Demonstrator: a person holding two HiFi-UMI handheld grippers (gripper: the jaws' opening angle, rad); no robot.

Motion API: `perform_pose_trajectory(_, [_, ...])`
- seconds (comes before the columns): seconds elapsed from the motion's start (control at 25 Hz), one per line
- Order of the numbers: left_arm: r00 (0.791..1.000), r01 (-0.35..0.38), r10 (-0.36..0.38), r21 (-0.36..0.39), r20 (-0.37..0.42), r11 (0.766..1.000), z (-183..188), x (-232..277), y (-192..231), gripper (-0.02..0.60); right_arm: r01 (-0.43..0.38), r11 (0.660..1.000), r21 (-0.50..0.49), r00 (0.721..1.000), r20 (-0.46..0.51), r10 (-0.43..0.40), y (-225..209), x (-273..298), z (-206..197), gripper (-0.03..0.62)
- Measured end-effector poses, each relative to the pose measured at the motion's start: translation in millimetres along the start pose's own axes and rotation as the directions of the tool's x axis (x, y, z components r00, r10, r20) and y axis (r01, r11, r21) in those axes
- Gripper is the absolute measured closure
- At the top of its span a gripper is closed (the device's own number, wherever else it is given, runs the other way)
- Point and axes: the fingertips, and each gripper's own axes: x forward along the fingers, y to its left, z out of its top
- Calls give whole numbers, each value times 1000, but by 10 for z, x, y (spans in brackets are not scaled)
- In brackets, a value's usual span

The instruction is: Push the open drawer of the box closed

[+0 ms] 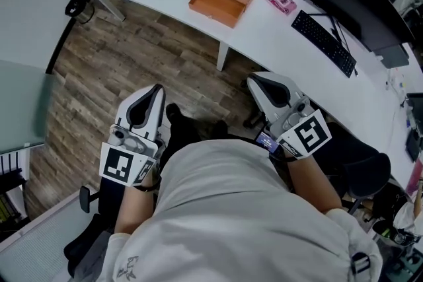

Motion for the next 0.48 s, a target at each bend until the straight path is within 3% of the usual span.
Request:
perform_pose_trajectory(0.2, [999, 46, -46, -20, -3, 999, -33, 157, 147, 580, 42, 999, 14, 999, -11, -42, -130, 108, -37, 592])
perform_pose_trajectory(0.48, [997, 75, -75, -44, -9, 996, -68, 271, 696, 580, 61, 998, 16, 997, -37, -61, -204, 632, -55, 592])
